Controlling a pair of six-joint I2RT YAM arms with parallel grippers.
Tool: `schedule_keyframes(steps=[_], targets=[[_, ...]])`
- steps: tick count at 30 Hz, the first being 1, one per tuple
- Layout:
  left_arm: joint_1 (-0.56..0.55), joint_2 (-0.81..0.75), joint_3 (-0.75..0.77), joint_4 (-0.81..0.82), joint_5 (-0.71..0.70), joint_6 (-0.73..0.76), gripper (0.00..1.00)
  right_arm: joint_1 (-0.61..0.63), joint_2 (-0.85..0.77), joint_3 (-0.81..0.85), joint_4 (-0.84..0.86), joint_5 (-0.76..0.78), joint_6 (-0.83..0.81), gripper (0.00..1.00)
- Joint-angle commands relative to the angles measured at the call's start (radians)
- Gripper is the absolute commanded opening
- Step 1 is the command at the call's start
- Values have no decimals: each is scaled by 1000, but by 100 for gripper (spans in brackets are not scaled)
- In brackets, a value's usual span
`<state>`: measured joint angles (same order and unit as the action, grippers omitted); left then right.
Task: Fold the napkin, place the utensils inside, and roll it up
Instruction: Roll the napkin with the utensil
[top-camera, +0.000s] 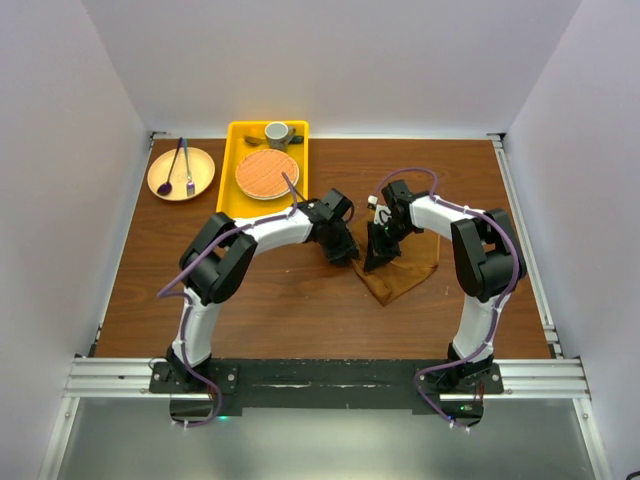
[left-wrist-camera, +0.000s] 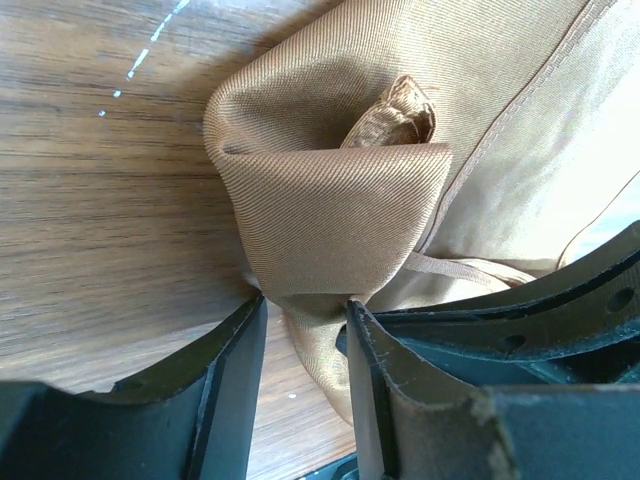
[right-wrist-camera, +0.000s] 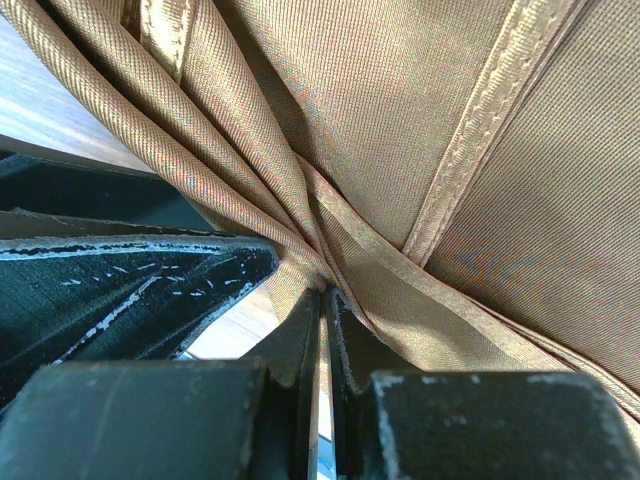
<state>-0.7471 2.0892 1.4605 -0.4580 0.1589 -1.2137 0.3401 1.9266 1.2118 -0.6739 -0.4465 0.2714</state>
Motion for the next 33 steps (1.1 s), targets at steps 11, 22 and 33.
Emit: schedule_keyframes(steps=[11,22,33], targets=[[0,109,51,-79,-116,-17,46,10,83,-57,19,190,-61,3],[3,143,11,-114,-176,16,24,13,81,-34,8,196,-83,8],[8,170,37,-177,-165,32,5,13,60,-17,-7,223,-118,21]])
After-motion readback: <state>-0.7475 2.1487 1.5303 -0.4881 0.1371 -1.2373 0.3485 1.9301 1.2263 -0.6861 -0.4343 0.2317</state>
